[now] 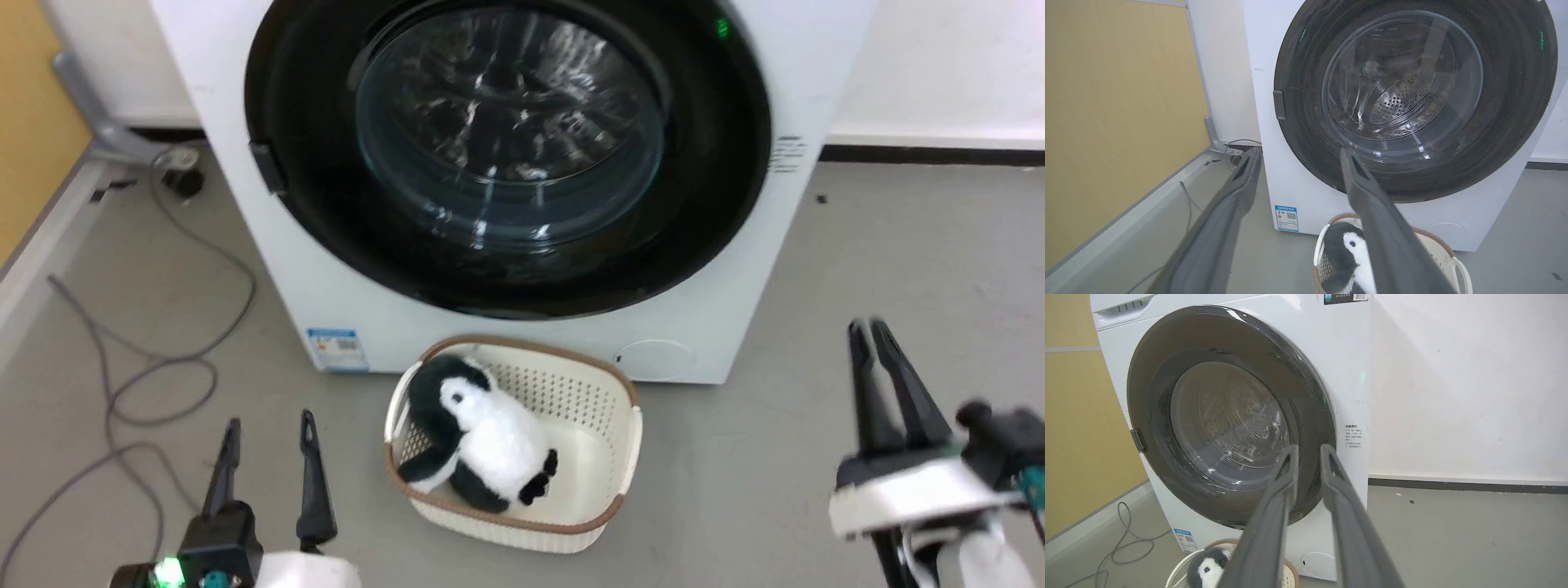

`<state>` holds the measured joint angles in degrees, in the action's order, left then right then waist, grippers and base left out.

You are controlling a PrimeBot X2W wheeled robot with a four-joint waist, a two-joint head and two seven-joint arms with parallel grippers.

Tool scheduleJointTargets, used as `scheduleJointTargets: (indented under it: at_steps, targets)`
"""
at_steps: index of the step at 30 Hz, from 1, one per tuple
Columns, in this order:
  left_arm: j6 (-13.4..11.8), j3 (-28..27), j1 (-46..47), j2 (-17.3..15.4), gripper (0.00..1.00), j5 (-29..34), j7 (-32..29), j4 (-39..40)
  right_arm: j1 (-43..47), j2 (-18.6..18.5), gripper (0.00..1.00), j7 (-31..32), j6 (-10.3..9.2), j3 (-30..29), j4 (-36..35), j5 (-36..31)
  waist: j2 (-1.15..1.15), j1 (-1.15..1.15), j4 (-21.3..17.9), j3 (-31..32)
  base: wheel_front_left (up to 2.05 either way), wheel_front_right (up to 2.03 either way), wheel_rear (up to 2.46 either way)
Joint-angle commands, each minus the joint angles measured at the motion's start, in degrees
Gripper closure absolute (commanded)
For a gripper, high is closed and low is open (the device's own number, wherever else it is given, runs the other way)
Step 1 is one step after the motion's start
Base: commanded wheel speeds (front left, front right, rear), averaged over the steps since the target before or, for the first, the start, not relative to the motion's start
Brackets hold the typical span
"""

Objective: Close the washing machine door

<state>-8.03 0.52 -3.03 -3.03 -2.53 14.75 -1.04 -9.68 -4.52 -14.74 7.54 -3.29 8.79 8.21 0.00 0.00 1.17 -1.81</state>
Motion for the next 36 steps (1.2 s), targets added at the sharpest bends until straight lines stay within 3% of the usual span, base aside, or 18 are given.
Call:
scheduleJointTargets:
  at_steps: [1, 14, 15, 36]
  targets:
    - [0.6, 0.2, -1.4, -0.1, 0.0, 0.2, 0.2, 0.3, 2.9, 0.8, 0.0, -0.3, -0.05, -0.6, -1.2, 0.8, 0.0, 0.0, -1.3, 1.2, 0.0, 0.0, 0.0]
    - [1.7, 0.4, -3.1, 0.0, 0.0, -0.7, 0.2, 0.7, 11.2, 1.6, 0.0, -0.3, -0.05, 0.3, -4.6, -0.2, 0.0, 0.0, -2.7, 1.8, 0.0, 0.0, 0.0]
    - [1.6, 0.5, -2.4, 0.0, 1.0, -0.7, 0.0, 0.6, 10.6, 1.4, 1.0, 0.0, -0.01, 0.3, -4.4, -0.1, 0.0, 0.0, -2.7, 1.8, 0.0, 0.0, 0.0]
    - [2.6, 0.4, -1.6, 0.1, 1.0, -0.3, -2.3, 0.6, 10.5, 1.4, 1.0, 2.2, -0.01, 0.7, -4.9, -1.3, 0.0, 0.0, -2.5, 1.8, 0.0, 0.0, 0.0]
